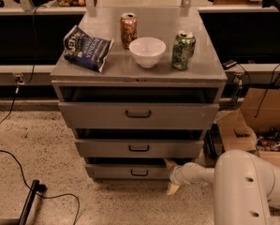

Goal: Open bottom drawer

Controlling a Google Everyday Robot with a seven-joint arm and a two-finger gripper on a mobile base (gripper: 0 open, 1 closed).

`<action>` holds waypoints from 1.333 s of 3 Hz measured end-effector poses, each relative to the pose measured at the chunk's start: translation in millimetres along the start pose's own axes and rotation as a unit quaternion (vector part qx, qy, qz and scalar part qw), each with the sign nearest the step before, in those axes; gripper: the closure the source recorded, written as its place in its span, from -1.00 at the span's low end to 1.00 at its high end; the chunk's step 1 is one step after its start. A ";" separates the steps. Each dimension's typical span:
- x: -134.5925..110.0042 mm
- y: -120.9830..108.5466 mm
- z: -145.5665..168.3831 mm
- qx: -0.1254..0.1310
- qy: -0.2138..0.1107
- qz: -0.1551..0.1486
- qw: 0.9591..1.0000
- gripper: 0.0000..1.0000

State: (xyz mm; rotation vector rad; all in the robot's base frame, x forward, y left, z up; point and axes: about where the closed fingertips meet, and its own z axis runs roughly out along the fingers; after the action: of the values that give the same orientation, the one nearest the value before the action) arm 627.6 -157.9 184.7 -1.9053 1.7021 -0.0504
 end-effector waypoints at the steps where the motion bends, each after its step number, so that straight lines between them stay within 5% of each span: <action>1: 5.1 -4.2 5.8 0.002 0.003 0.008 1.000 -0.88; 3: 7.5 -7.2 8.1 0.001 -0.017 0.025 1.000 -0.80; 4: 6.6 -7.0 8.8 -0.002 -0.023 0.028 0.999 -0.47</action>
Offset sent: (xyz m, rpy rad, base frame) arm 0.0163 -0.0103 -0.0036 0.0725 0.0194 -0.0446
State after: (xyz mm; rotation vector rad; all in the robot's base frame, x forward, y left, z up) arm 638.6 -160.4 178.2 -1.8475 1.7245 0.0183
